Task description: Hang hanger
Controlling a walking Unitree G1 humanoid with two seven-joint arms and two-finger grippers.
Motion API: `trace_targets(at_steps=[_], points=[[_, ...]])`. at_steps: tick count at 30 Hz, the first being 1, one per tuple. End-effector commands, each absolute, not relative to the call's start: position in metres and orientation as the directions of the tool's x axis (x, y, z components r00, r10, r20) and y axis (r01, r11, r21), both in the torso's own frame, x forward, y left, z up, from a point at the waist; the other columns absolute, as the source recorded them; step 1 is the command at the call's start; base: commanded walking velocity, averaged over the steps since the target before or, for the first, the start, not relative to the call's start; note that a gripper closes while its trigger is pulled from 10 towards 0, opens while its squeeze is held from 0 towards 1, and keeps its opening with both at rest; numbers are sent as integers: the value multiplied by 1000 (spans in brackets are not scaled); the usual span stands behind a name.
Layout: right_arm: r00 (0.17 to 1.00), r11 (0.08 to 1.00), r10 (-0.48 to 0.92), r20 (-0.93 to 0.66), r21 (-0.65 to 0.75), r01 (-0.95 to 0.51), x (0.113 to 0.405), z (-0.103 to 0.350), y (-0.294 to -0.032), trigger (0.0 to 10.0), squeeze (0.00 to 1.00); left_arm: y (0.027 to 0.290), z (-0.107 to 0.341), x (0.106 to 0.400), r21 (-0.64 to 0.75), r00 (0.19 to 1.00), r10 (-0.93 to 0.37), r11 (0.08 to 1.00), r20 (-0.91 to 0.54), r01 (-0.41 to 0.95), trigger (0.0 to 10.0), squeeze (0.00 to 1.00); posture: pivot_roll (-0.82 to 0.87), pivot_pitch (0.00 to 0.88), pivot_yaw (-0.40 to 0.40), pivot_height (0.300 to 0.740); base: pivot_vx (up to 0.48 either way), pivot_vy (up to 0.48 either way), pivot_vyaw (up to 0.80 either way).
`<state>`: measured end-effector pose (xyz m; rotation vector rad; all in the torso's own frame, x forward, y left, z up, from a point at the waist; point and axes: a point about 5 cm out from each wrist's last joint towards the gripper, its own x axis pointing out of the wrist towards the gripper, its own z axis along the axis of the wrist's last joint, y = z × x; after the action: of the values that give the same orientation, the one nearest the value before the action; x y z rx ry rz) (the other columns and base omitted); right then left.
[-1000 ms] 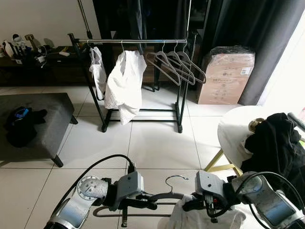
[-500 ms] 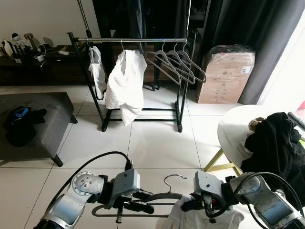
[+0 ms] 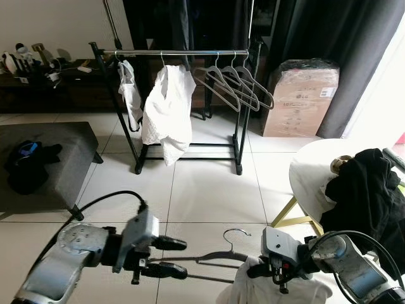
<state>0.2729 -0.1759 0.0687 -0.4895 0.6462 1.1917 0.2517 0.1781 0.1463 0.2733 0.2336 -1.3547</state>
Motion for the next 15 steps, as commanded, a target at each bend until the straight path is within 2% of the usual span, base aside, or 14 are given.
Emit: trace_targets(at_steps=[1, 2, 3, 6, 10, 15], points=[[299, 351, 684, -666, -58, -934, 282, 78, -182, 0, 0, 189, 159, 256, 68, 312, -921, 304, -233, 950, 10000, 1000, -69, 90, 0, 740, 0, 0, 0], [317, 370, 682, -659, -62, -927, 284, 79, -184, 0, 0, 192, 162, 257, 61, 359, -913, 354, -192, 933, 10000, 1000, -67, 91, 3, 740, 0, 0, 0], [362, 414, 684, -634, -71, -907, 288, 83, -187, 0, 0, 200, 165, 258, 34, 455, -883, 454, -111, 890, 10000, 1000, -65, 92, 3, 740, 0, 0, 0], [432, 478, 694, -576, -80, -875, 296, 94, -191, 0, 0, 207, 164, 255, -56, 581, -814, 580, -2, 813, 10000, 1000, -61, 96, 4, 740, 0, 0, 0], [460, 482, 736, -498, -93, -871, 300, 116, -189, 0, 0, 209, 156, 249, -244, 721, -678, 682, 146, 690, 10000, 1000, -62, 106, 1, 740, 0, 0, 0], [456, 462, 771, -444, -102, -881, 301, 131, -184, 0, 0, 210, 144, 247, -379, 800, -569, 709, 191, 595, 10000, 1000, -59, 113, -1, 740, 0, 0, 0]])
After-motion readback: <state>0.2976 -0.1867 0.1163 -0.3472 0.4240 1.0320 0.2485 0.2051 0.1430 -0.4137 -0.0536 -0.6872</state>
